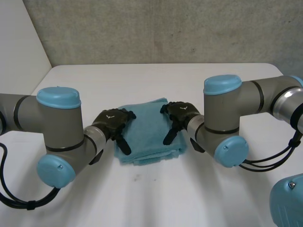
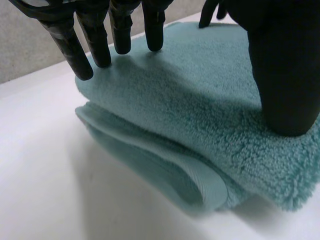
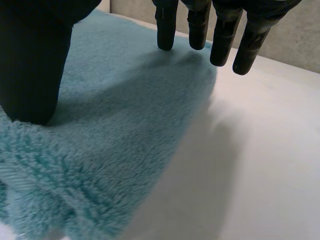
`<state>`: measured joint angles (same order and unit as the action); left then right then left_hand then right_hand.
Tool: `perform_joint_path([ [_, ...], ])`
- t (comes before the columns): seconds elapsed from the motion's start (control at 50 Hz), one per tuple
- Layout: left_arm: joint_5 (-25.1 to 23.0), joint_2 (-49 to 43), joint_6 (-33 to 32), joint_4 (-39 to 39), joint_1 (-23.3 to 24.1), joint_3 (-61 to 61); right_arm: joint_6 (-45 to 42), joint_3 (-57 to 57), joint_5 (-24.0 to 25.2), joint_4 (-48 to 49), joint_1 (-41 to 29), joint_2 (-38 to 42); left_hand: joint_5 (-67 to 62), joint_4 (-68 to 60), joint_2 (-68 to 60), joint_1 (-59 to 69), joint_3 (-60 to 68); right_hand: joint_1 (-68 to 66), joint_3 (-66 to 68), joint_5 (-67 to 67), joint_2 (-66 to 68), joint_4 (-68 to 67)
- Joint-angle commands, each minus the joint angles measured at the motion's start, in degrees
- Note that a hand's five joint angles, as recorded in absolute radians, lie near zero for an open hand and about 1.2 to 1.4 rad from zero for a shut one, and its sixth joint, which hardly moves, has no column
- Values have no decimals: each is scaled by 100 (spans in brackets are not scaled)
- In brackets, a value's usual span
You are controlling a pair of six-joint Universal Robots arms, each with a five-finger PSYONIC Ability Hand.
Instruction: Fold the laundry
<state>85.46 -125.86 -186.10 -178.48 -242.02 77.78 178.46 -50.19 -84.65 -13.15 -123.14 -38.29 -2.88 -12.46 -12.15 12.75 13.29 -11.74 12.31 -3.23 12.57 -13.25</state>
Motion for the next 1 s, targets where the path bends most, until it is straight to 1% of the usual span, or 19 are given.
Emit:
perform_joint_path([
  [0.02, -3, 377, -41, 313, -29, -61, 22, 299, 10, -56, 141, -529, 166, 123, 93, -153, -207, 174, -231, 323, -257, 325],
  [0.04, -3, 587, -32, 366, -38, -122, 40, 334, 1, -47, 159, -808, 166, 123, 93, -153, -207, 174, -231, 323, -257, 325],
  [0.08, -3, 694, -32, 384, -38, -166, 31, 335, -34, -47, 185, -1082, 166, 123, 93, -153, -207, 174, -231, 323, -257, 325],
  [0.12, -3, 1193, -32, 445, -82, -385, 31, 282, -60, -21, 308, -1459, 182, 140, 110, -170, -223, 174, -231, 323, -257, 325],
  [0.16, -3, 1493, -32, 507, -170, -491, 31, 221, -86, 5, 440, -1698, 199, 157, 126, -186, -240, 174, -231, 323, -257, 325],
  [0.2, -11, 1670, -41, 578, -258, -553, 22, 45, -253, 41, 659, -2119, 199, 157, 127, -187, -240, 174, -231, 323, -257, 325],
  [0.26, -38, 2328, -32, 981, -766, -825, 5, -130, -402, 41, 818, -2453, 183, 140, 110, -170, -224, 174, -231, 323, -257, 325],
  [0.28, -64, 2530, -23, 1199, -968, -921, -48, -357, -542, 32, 1001, -2768, 182, 140, 110, -170, -223, 174, -231, 323, -257, 325],
  [0.3, -64, 2532, -23, 1202, -970, -922, -92, -603, -622, 32, 1186, -3041, 182, 140, 110, -170, -223, 174, -231, 323, -257, 325],
  [0.34, -82, 2820, -6, 1594, -1188, -1036, -118, -868, -675, 32, 1345, -3297, 182, 140, 110, -170, -223, 174, -231, 323, -257, 325],
  [0.38, -125, 2918, 12, 1658, -1225, -1011, -162, -1245, -693, 32, 1512, -3639, 182, 140, 110, -170, -223, 174, -231, 323, -257, 325],
  [0.46, -301, 3173, 38, 1667, -1260, -905, -162, -1755, -650, 50, 1714, -4000, 182, 140, 110, -170, -223, 174, -231, 323, -257, 325],
  [0.5, -389, 3269, 56, 1667, -1277, -844, -171, -1914, -553, 93, 1741, -4089, 182, 140, 110, -170, -223, 174, -231, 323, -257, 325],
  [0.58, -416, 3288, 205, 1659, -1269, -764, -154, -1863, -351, 120, 1750, -4107, 182, 140, 110, -170, -223, 174, -231, 323, -257, 325],
  [0.66, -424, 3288, 381, 1659, -1269, -738, -180, -1933, -263, 155, 1741, -4186, 182, 140, 110, -170, -223, 174, -231, 323, -257, 325],
  [0.8, -424, 3279, 513, 1641, -1286, -659, -171, -2029, -227, 173, 1662, -4195, 182, 140, 110, -170, -223, 174, -231, 323, -257, 325],
  [1.0, -416, 3331, 548, 1228, -1190, -316, -180, -2161, -210, 260, 1662, -4204, 166, 123, 93, -153, -207, 174, -231, 323, -257, 325],
])
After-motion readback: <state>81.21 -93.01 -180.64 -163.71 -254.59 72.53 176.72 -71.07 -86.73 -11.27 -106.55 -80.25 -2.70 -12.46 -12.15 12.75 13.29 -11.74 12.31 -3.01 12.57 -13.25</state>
